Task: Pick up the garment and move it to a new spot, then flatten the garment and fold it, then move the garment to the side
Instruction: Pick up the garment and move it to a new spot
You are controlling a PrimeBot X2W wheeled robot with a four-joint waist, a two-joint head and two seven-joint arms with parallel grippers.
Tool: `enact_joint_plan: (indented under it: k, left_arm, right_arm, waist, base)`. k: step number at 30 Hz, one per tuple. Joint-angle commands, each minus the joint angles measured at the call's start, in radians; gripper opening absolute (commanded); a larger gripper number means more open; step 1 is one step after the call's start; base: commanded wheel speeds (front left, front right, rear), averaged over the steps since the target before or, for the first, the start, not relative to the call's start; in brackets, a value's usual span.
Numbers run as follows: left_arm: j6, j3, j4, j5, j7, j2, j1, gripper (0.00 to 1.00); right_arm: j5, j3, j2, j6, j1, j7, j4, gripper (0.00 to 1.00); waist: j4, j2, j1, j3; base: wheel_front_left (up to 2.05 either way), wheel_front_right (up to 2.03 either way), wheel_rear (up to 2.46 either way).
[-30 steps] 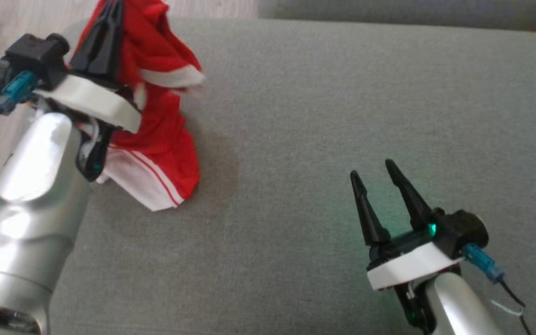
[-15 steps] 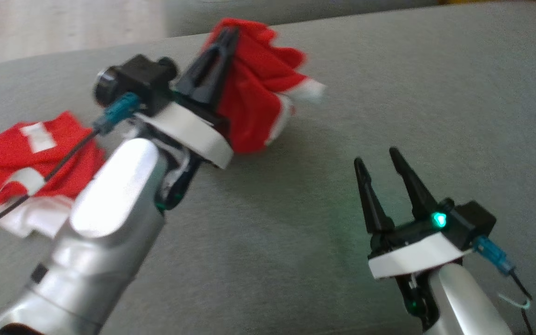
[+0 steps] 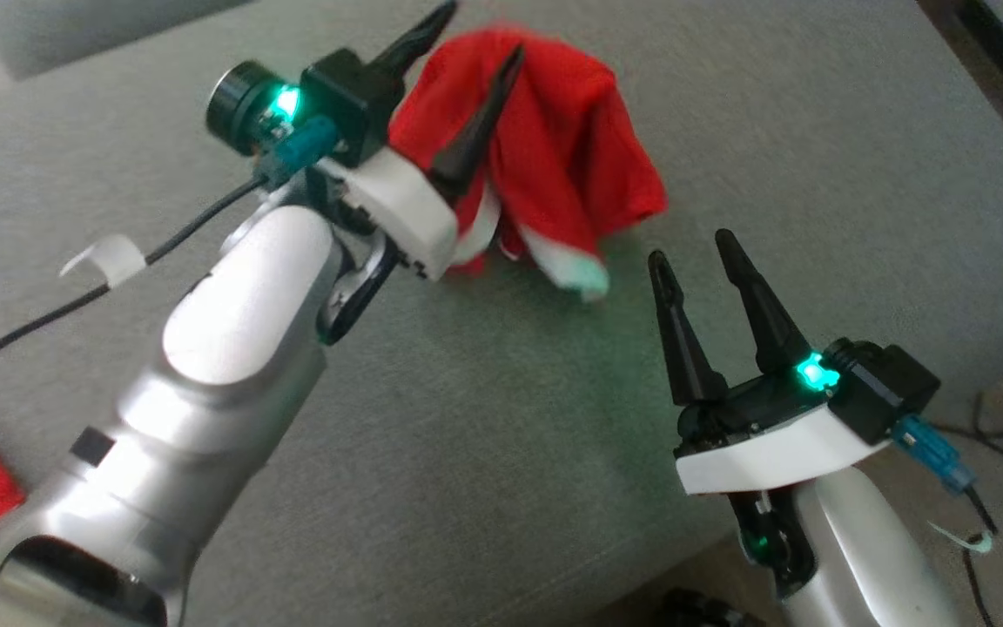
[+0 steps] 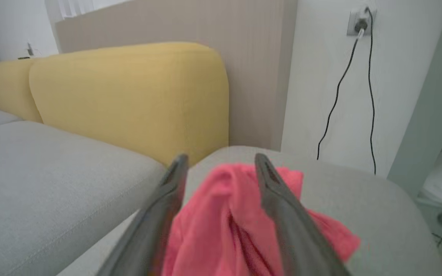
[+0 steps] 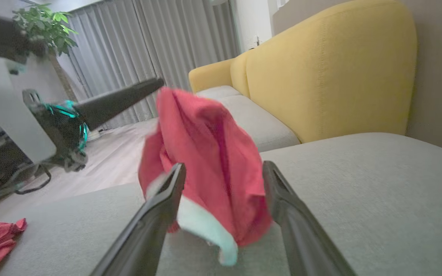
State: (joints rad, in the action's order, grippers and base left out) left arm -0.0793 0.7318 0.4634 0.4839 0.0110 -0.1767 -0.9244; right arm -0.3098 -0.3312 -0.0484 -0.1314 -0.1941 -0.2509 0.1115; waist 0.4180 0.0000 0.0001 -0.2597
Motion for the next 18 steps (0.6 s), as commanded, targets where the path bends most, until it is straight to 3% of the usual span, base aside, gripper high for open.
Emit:
enact_joint_plan:
  k: [1,5,9,18]
  left_arm:
    - [0.003,-0.022,0.008,-0.021,-0.026,-0.034,-0.055,1.0]
    - [0.01,-0.028,0.076,-0.029,-0.095,-0.041,-0.044,1.0]
    - [0.011,-0.045,0.112,-0.011,-0.173,-0.052,-0.006,1.0]
    - [0.071,-0.081,0.027,-0.002,-0.256,-0.109,0.165,1.0]
  right_arm:
    - [-0.008,-0.022,-0.002,0.001,-0.025,-0.011,-0.04,1.0]
    - [-0.003,-0.002,-0.002,0.001,-0.017,-0.011,-0.041,1.0]
    - [0.028,0.015,-0.002,0.001,-0.009,-0.011,-0.027,1.0]
    - [0.087,0.063,-0.002,0.001,0.033,-0.011,0.01,1.0]
  waist:
    - [0.053,0.0,-0.0001,-0.054]
    - [0.021,0.0,-0.0001,-0.047]
    - [-0.068,0.0,-0.0001,-0.003]
    - [-0.241,0.0,-0.0001,0.109]
  base:
    - [0.0,0.0,0.0]
    - [0.0,0.0,0.0]
    - [0.0,0.0,0.0]
    - [0.0,0.0,0.0]
